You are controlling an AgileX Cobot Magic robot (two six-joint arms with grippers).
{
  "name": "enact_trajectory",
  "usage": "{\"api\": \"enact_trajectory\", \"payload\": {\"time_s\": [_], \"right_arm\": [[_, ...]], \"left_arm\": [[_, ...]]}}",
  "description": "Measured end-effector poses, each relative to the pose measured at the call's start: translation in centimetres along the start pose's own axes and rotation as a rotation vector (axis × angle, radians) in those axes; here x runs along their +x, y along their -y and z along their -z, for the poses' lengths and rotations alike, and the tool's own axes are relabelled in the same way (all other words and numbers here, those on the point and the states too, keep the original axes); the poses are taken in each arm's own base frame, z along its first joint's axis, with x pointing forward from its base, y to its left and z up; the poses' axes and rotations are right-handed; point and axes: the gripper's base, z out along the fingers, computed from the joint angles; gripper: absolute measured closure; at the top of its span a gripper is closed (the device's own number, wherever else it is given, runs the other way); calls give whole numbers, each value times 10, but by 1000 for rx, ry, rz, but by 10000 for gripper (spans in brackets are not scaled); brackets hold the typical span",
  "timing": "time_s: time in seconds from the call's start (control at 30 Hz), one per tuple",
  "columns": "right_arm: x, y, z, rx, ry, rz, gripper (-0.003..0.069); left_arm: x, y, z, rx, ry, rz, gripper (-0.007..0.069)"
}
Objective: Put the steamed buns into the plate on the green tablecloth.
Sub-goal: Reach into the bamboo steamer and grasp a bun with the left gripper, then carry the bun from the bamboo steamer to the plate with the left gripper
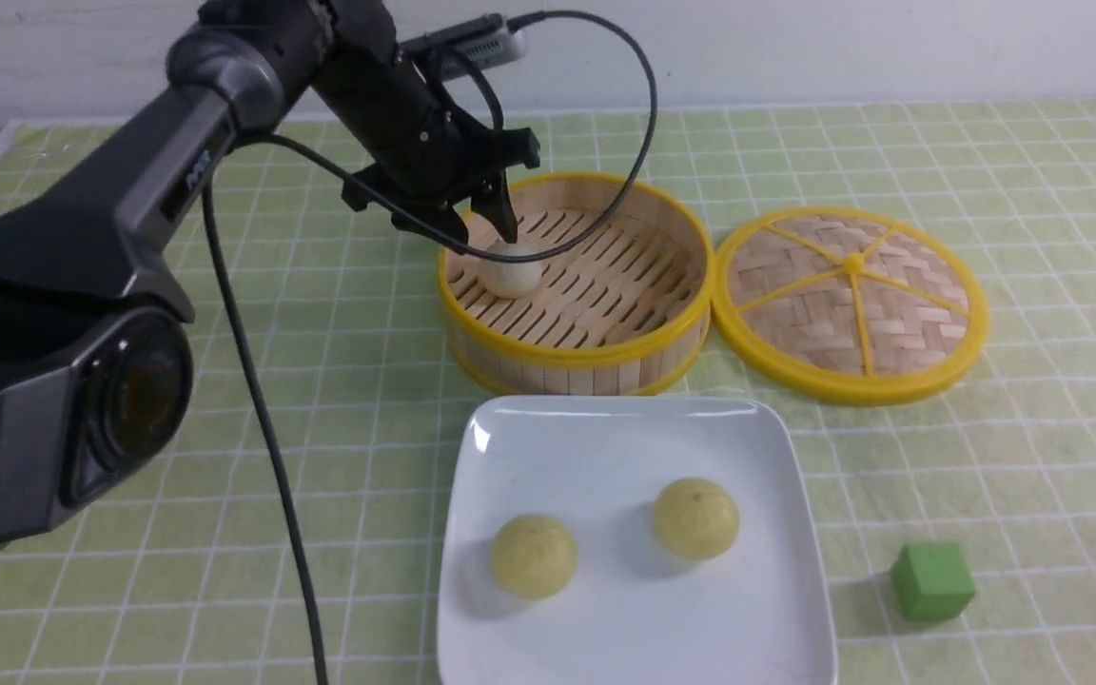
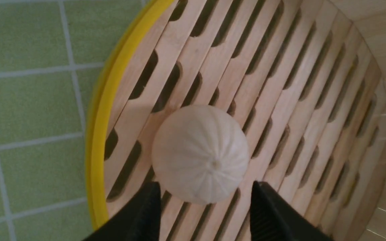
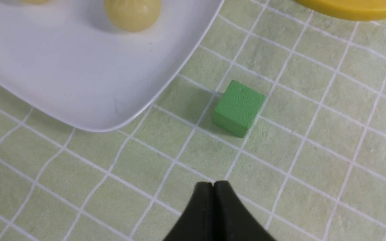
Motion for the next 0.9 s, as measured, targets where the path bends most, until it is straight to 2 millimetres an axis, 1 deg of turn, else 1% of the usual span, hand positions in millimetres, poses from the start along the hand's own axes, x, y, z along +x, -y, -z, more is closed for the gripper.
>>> {"api": "enact_trajectory", "payload": {"time_s": [0.03,0.1,0.2,0.3,0.4,0.47,0.5,0.53,0.57,0.6,0.63,0.67,0.7,0.73,0.8,0.83,0.87,0.9], "right_arm": [[0,0,0,0,0,0,663],[0,0,0,-1,0,-1,661],[0,0,0,-2,-1,-2,659],[0,0,0,-2,-2,-2,657],[0,0,0,-2,-2,-2,655],[1,0,0,-2,0,-3,655],[1,0,0,-2,0,-3,655],[1,0,0,-2,2,-3,655],[1,0,0,-2,2,-3,655],[1,0,0,-2,2,-3,655],[1,0,0,-2,2,-3,655],[1,0,0,-2,2,-3,655],[1,0,0,-2,2,-3,655],[1,0,0,-2,2,-3,653],[1,0,0,-2,2,-3,650],[1,0,0,-2,2,-3,650],[1,0,0,-2,2,-3,648],[1,0,0,-2,2,-3,648]], "left_arm": [[0,-2,-6,-2,-4,5,256],[0,-4,-13,-3,2,9,264],[-1,-3,-16,1,24,6,267],[-2,5,-24,-2,49,-28,268],[2,10,-36,-32,45,-69,272],[3,12,-39,-47,49,-86,302],[3,12,-39,-49,49,-87,302],[3,12,-40,-58,49,-95,358],[4,13,-39,-58,47,-98,429],[4,13,-39,-59,46,-98,429],[4,14,-37,-60,41,-99,488],[4,15,-32,-65,29,-106,556],[4,17,-23,-68,25,-114,584],[3,20,-12,-68,23,-126,594],[1,29,15,-66,36,-155,596],[-1,31,24,-64,50,-162,596],[-5,42,56,-48,118,-183,596],[-6,45,66,-44,138,-187,597]]}}
